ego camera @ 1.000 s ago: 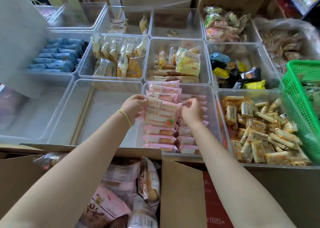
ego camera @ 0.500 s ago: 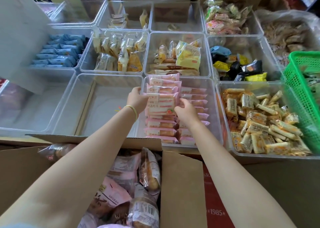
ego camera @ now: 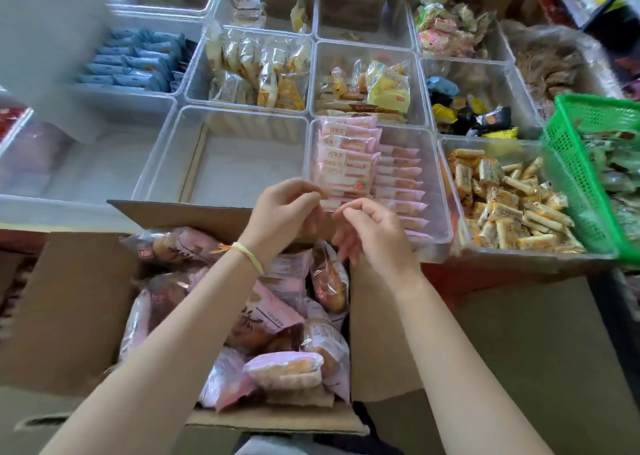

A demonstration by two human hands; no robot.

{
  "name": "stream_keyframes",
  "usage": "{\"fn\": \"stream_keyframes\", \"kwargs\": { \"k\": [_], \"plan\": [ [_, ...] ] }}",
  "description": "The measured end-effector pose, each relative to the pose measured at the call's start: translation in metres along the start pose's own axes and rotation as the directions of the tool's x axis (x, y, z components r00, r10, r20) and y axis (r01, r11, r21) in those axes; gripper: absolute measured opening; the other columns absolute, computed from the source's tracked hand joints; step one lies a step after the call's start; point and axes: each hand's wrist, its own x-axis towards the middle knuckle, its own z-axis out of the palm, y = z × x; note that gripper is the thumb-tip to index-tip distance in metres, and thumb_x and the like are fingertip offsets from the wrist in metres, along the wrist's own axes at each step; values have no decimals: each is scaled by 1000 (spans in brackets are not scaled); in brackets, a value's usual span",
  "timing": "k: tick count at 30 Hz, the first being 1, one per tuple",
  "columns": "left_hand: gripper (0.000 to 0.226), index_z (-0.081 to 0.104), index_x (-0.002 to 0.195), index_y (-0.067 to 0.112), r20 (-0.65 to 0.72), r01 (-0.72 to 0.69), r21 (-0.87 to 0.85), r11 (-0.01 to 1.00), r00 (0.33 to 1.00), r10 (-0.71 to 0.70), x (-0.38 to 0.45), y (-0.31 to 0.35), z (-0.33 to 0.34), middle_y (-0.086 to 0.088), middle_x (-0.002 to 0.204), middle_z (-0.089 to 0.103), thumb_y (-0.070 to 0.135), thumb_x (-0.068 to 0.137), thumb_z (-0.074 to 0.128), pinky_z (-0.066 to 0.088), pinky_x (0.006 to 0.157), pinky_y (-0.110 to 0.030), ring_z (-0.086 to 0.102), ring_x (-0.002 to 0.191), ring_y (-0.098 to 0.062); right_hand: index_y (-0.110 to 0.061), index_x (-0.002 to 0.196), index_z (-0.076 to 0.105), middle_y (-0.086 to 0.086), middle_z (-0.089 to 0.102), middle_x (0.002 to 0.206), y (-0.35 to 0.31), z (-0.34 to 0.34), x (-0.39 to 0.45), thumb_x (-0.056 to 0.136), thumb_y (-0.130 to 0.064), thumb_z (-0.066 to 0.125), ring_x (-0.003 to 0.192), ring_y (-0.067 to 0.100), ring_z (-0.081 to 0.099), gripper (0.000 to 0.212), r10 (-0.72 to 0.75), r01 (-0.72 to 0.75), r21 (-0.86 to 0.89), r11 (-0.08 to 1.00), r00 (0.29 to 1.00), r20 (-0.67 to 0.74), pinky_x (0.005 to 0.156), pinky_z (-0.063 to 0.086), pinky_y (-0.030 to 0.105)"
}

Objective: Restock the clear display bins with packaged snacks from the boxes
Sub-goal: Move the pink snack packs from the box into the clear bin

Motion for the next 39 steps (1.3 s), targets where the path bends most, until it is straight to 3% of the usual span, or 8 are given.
{"fn": "stream_keyframes", "kwargs": {
  "k": [7,12,17,25,28,32,34,39],
  "plan": [
    [19,73,85,15,-53,138,148,979,990,-131,-80,-68,-100,-6,70,71,10,93,56,51,57,-26,63,57,-18,-20,80,71,7,74,78,33,114,-31,91,-32,58,77,32,70,20,144,-78,-348,934,975,169,79,58,54],
    [19,73,99,22,-67,211,529,822,976,-207,-111,-107,-170,1,94,71,23,91,56,50,81,-30,64,88,-18,-33,94,65,-9,68,95,36,187,-47,96,-39,60,88,9,62,8,248,15,-615,788,907,340,87,52,33],
    [27,61,116,16,-99,234,726,647,966,-239,-137,-143,-205,-9,114,47,24,90,57,47,94,-40,50,110,-29,-25,123,60,-5,62,119,46,240,-65,93,-50,62,102,12,59,39,384,133,-759,638,799,463,78,51,28],
    [31,59,124,33,-41,335,527,781,928,-371,-146,-156,-226,-7,100,66,25,97,45,42,62,-28,60,75,-21,-20,119,60,11,53,125,60,285,-72,64,-84,49,112,29,56,86,449,193,-857,477,785,427,93,54,50],
    [27,62,120,32,-54,392,320,862,916,-397,-147,-156,-224,3,89,68,28,97,48,58,66,-33,66,75,-17,-25,104,65,11,49,127,63,287,-77,58,-93,44,119,29,47,85,483,178,-855,486,762,433,101,47,51],
    [29,60,122,32,-67,413,111,904,910,-408,-145,-154,-216,2,98,65,28,95,49,60,80,-43,69,88,-21,-17,92,68,13,64,102,72,282,-81,76,-75,45,98,26,59,65,300,23,-776,631,915,271,87,54,51],
    [32,58,123,28,-143,405,-19,914,904,-404,-142,-150,-215,-1,96,65,23,93,51,60,79,-46,69,85,-23,-7,96,70,16,69,91,59,267,-80,86,-61,59,85,28,68,56,255,-78,-610,788,944,209,81,57,53],
    [31,57,123,24,-279,260,-73,963,921,-270,-128,-121,-212,1,113,64,36,95,58,51,85,-34,62,102,-14,-12,129,64,7,71,122,19,203,-69,94,-22,69,114,25,68,38,170,-165,-46,985,913,372,104,49,50]
  ]
}}
